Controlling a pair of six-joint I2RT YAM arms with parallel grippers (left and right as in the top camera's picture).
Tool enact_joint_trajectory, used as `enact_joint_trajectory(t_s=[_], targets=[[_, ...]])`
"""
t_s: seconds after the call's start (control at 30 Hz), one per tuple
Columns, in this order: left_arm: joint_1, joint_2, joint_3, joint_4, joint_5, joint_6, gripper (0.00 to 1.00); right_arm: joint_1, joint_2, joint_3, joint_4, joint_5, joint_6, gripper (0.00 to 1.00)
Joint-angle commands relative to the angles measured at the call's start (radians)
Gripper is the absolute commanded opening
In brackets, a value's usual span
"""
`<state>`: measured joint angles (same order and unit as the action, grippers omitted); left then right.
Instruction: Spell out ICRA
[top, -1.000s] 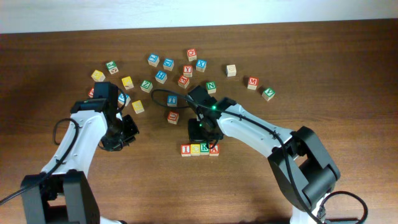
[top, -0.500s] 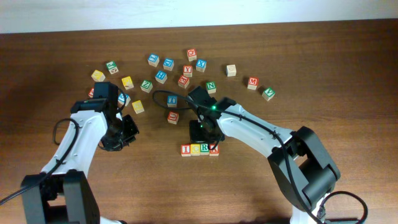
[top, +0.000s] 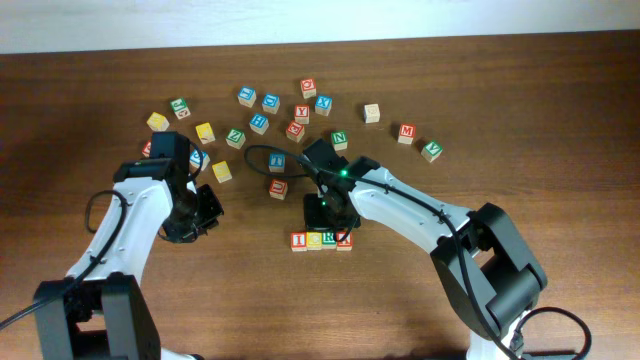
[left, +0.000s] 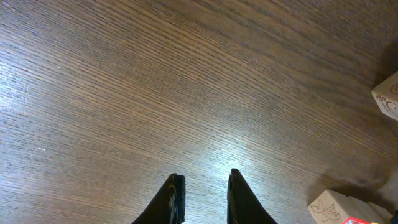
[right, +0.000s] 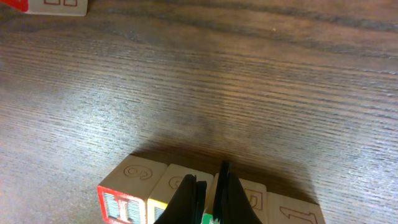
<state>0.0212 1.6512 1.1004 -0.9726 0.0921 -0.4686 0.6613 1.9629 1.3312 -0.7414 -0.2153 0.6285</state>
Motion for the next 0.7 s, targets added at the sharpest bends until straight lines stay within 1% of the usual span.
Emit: enact_joint_trajectory(t_s=[0.0, 0.4, 0.57, 0.67], targets=[[0.003, -0.01, -0.01, 0.002, -0.011, -0.01, 0.16, 0.006, 0.009, -0.006, -0.005, -0.017, 0.002, 0.04], [0.003, -0.01, -0.01, 0.002, -0.011, -0.01, 0.17, 0.006, 0.009, -0.006, -0.013, -0.016, 0.002, 0.04], [0.003, -0.01, -0.01, 0.002, -0.01, -0.01, 0.16, 0.004, 0.009, -0.005, 0.024, -0.016, 0.002, 0.04], [0.003, -0.01, -0.022, 0.008, -0.01, -0.01, 0.16, -0.027, 0.009, 0.004, 0.042, -0.016, 0.001, 0.04]])
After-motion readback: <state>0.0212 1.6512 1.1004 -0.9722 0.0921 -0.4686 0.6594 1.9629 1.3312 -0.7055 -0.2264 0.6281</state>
